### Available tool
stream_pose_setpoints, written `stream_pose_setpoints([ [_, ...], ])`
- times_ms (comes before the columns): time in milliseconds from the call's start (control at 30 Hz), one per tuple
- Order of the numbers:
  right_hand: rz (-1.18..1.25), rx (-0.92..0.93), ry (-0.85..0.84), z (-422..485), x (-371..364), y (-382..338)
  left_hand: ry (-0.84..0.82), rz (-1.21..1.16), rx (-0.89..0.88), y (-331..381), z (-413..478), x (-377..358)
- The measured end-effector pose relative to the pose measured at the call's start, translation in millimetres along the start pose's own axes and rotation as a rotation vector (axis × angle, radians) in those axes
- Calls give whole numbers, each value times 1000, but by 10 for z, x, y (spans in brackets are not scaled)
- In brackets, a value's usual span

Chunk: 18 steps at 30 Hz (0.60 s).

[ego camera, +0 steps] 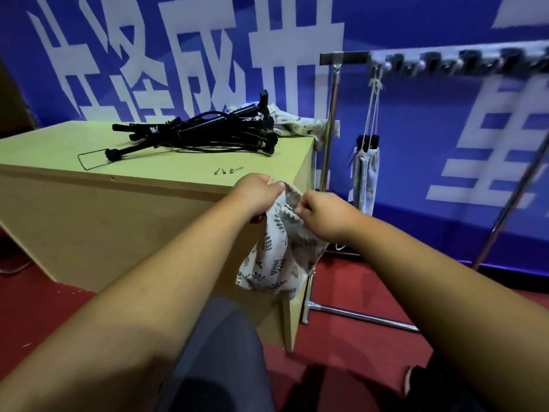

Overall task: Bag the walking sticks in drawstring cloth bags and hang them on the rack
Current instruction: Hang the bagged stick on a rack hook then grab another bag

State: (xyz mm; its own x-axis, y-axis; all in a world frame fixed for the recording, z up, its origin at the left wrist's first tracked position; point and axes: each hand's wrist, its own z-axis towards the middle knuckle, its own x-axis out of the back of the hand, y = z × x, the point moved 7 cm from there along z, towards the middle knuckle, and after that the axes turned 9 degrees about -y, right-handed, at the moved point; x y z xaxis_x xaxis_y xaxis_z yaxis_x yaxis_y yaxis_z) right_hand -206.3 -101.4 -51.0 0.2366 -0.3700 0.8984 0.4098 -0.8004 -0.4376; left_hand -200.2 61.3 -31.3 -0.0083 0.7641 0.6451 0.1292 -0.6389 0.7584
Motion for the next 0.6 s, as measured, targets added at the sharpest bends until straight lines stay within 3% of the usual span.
stream_pose_setpoints([
  [167,-157,-45,-65,-253,-95,322,-92,66,-22,70,-34,-462],
  [600,-72,-253,-74,-513,-505,1399,-294,299,13,-247,135,-1704],
])
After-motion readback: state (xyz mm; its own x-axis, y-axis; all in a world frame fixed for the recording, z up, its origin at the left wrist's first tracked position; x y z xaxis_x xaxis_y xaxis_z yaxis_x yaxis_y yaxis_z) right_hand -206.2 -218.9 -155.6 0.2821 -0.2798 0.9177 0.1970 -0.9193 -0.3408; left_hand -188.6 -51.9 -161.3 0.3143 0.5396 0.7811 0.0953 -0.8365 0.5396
